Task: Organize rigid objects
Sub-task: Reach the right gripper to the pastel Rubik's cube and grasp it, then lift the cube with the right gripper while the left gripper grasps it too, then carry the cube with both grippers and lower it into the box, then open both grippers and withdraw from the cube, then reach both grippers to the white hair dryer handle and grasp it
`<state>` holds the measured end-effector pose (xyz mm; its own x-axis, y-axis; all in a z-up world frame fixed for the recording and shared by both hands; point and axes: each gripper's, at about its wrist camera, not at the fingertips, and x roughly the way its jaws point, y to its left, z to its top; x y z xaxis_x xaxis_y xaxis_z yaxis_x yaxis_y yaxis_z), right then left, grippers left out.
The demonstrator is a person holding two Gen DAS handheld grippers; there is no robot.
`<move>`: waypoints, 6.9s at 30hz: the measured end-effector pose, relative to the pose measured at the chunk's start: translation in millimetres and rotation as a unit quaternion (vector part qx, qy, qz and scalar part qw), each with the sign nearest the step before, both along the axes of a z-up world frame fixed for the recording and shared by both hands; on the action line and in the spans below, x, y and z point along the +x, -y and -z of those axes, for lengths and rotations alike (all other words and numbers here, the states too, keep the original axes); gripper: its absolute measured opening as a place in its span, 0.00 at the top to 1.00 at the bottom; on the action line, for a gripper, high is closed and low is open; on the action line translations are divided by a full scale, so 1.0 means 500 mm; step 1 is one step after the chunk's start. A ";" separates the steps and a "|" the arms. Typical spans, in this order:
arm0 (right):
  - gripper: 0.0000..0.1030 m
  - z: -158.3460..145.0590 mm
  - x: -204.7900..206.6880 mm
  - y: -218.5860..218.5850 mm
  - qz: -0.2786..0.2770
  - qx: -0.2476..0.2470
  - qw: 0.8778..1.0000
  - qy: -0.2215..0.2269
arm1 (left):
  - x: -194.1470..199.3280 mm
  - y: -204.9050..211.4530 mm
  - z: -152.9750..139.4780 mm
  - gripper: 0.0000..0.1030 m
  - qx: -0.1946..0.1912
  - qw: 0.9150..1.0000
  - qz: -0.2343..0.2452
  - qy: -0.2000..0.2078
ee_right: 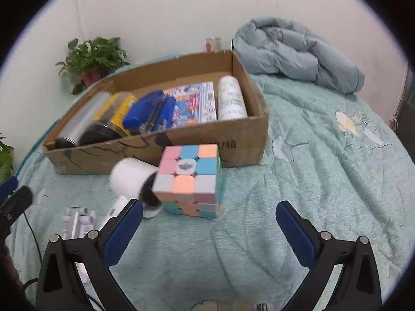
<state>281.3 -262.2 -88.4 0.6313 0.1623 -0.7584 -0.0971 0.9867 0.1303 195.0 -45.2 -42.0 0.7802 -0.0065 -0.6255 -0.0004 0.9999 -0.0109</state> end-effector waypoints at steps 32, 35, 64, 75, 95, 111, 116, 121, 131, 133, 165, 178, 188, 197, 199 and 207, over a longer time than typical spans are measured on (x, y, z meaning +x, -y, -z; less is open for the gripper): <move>0.41 -0.005 -0.255 -0.043 -0.196 0.051 0.979 -0.031 | -0.011 0.099 0.134 0.08 -0.324 0.872 0.263 -0.256; 0.41 -0.004 -0.264 -0.059 -0.204 0.025 0.978 -0.011 | -0.007 0.089 0.147 0.18 -0.338 0.868 0.255 -0.260; 0.46 -0.069 -0.239 -0.072 -0.127 0.101 0.986 0.040 | 0.018 0.013 0.075 0.33 -0.379 0.864 0.225 -0.241; 0.46 -0.165 -0.166 -0.110 -0.129 0.081 0.984 0.089 | 0.104 -0.045 -0.054 0.33 -0.391 0.865 0.237 -0.209; 0.46 -0.195 0.045 -0.120 -0.103 0.060 0.989 0.093 | 0.391 -0.022 -0.078 0.33 -0.412 0.844 0.245 -0.241; 0.46 -0.103 0.345 -0.035 -0.029 0.106 0.994 0.022 | 0.769 0.089 0.039 0.34 -0.397 0.821 0.232 -0.338; 0.46 -0.044 0.407 -0.032 -0.008 0.098 0.995 -0.017 | 0.840 0.085 0.089 0.17 -0.374 0.832 0.203 -0.357; 0.45 -0.035 0.427 -0.061 -0.018 0.051 0.998 -0.019 | 0.854 0.055 0.085 0.16 -0.356 0.849 0.193 -0.340; 0.12 -0.084 0.335 -0.060 -0.014 0.010 1.000 0.021 | 0.678 -0.028 -0.075 0.16 -0.235 0.947 0.154 -0.158; 0.00 -0.098 0.303 -0.051 -0.015 0.013 0.999 0.026 | 0.614 -0.047 -0.110 0.08 -0.193 0.971 0.107 -0.097; 0.00 -0.128 -0.128 -0.083 -0.013 -0.008 0.995 0.096 | -0.017 -0.104 -0.104 0.01 -0.030 0.998 -0.025 0.045; 0.04 -0.013 -0.111 -0.113 -0.031 0.041 0.999 0.000 | -0.038 -0.126 -0.004 0.01 -0.014 0.999 -0.039 -0.015; 0.60 0.059 -0.060 -0.181 -0.084 0.071 0.992 -0.064 | -0.040 -0.161 0.016 0.01 -0.028 0.998 -0.040 -0.047; 0.77 0.040 -0.105 -0.097 -0.064 0.057 0.994 -0.073 | -0.001 -0.085 0.032 0.01 -0.113 0.988 0.052 -0.092; 0.77 0.040 -0.116 -0.070 -0.063 0.068 0.992 -0.088 | 0.010 -0.053 0.042 0.01 -0.143 0.979 0.092 -0.111; 0.76 0.031 -0.211 -0.066 -0.103 0.063 0.987 -0.104 | 0.023 0.091 0.109 0.19 -0.253 0.909 0.240 -0.231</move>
<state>175.8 -229.1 -103.7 0.4075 0.3720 -0.8340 -0.2525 0.9236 0.2886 206.5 -90.7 -96.4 0.2672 -0.6537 -0.7080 0.3132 0.7537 -0.5777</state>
